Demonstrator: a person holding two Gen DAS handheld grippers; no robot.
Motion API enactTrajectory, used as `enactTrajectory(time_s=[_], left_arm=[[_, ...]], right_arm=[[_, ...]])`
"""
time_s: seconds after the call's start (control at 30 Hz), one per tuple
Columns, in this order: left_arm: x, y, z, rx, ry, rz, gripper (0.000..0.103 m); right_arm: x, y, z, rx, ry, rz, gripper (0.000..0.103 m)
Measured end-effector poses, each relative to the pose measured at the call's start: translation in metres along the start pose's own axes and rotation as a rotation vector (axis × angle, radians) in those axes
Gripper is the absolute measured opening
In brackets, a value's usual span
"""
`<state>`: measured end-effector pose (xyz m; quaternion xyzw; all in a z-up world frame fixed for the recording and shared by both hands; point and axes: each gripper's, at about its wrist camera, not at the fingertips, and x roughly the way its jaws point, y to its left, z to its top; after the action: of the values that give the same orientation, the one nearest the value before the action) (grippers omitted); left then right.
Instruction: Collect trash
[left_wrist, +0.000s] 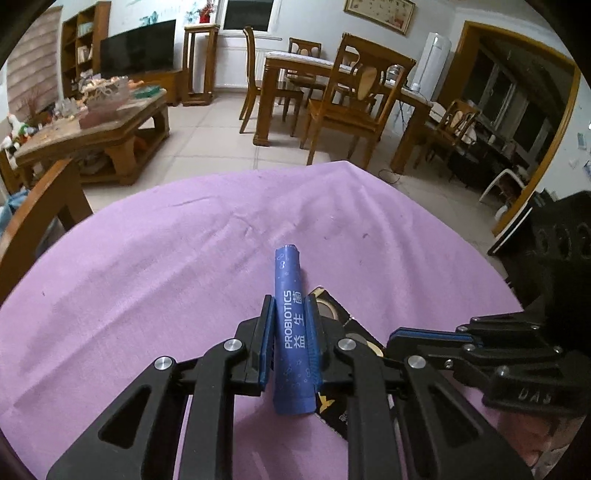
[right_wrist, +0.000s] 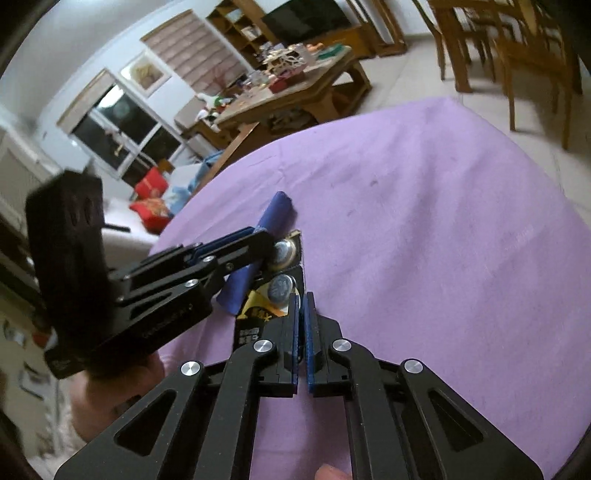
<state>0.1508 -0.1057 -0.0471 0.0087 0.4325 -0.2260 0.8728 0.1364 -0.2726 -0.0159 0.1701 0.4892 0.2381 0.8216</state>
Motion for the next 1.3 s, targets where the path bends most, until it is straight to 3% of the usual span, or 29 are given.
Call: enactTrajectory(time_s=[0.1, 0.13, 0.33, 0.4, 0.53, 0.7, 1.07, 1.3], left_arm=[[-0.001, 0.0, -0.001, 0.003, 0.006, -0.018, 0.017], [-0.002, 0.0, -0.003, 0.008, 0.006, -0.02, 0.017], [-0.003, 0.005, -0.004, -0.029, 0.008, -0.048, 0.017], [-0.003, 0.004, -0.004, -0.031, 0.006, -0.052, 0.017], [-0.003, 0.006, -0.006, -0.039, 0.006, -0.068, 0.017], [-0.003, 0.013, -0.004, -0.057, 0.008, -0.087, 0.017], [-0.025, 0.026, -0.003, -0.095, -0.089, -0.096, 0.017], [-0.029, 0.021, -0.009, -0.075, -0.079, -0.09, 0.017]], right_arm=[[-0.01, -0.002, -0.002, 0.029, 0.004, 0.02, 0.035], [-0.012, 0.002, -0.004, 0.017, 0.006, 0.013, 0.04], [-0.012, 0.027, -0.021, -0.087, 0.028, -0.06, 0.044], [-0.004, 0.031, -0.019, -0.066, 0.027, -0.027, 0.039], [0.012, 0.036, -0.012, -0.034, -0.005, 0.011, 0.015], [0.014, 0.047, -0.008, -0.036, -0.034, 0.019, 0.005], [-0.015, 0.051, -0.028, -0.022, -0.088, 0.005, 0.003], [-0.057, 0.058, -0.044, -0.086, -0.188, -0.102, 0.002]])
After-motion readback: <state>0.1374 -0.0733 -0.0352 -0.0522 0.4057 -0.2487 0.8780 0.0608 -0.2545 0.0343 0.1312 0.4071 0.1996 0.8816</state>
